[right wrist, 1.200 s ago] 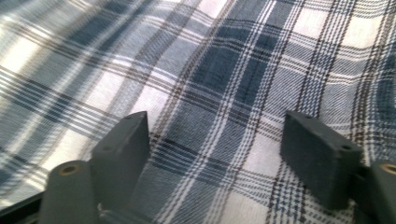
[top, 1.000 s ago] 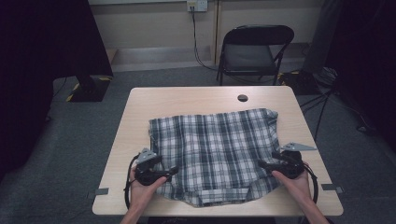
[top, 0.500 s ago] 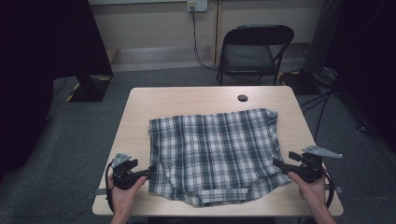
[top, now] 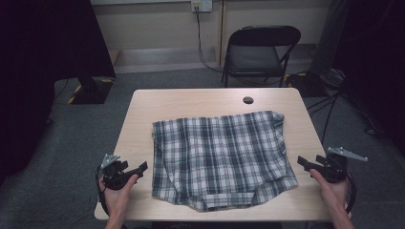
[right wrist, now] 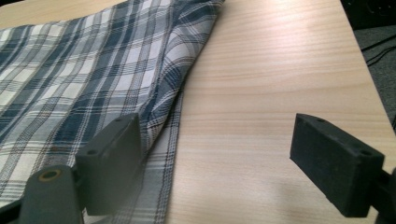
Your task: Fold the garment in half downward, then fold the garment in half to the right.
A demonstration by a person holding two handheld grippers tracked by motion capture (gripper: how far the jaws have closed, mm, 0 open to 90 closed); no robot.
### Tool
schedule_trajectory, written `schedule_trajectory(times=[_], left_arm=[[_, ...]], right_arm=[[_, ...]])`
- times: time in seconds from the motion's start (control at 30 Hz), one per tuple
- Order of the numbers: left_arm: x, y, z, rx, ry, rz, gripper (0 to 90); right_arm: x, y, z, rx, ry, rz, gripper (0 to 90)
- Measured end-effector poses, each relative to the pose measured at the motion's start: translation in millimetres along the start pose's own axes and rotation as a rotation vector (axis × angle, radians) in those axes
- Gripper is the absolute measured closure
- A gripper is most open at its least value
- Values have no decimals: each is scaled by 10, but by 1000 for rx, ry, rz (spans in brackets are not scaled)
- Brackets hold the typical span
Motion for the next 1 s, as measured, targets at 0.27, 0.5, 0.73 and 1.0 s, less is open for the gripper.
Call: schedule_trajectory(times=[0.27,0.5,0.73,1.0], left_arm=[[41,-23,62,37,5,-21,106],[120,-50,120,86,14,-54,103],[138,-99,214,110,-8,-87,110],[173,-101,484,208,-32,-116,134]], right_arm=[[12,-28,-63,-25,6,-14,159],[46,-25,-183,-50,36,-24,164],[63,-66,-391,-101,80,-47,175],[74,-85,-860,-211,174,-72,195]])
Point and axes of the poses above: each handheld gripper's, and its own axes: x roughly forward along the jaws, y roughly out of its top, z roughly to its right, the point moved 9 cm from there along x, roughly forward along the jaws, and after that the axes turned 4 degrees about -z, right-handed, at the moved point
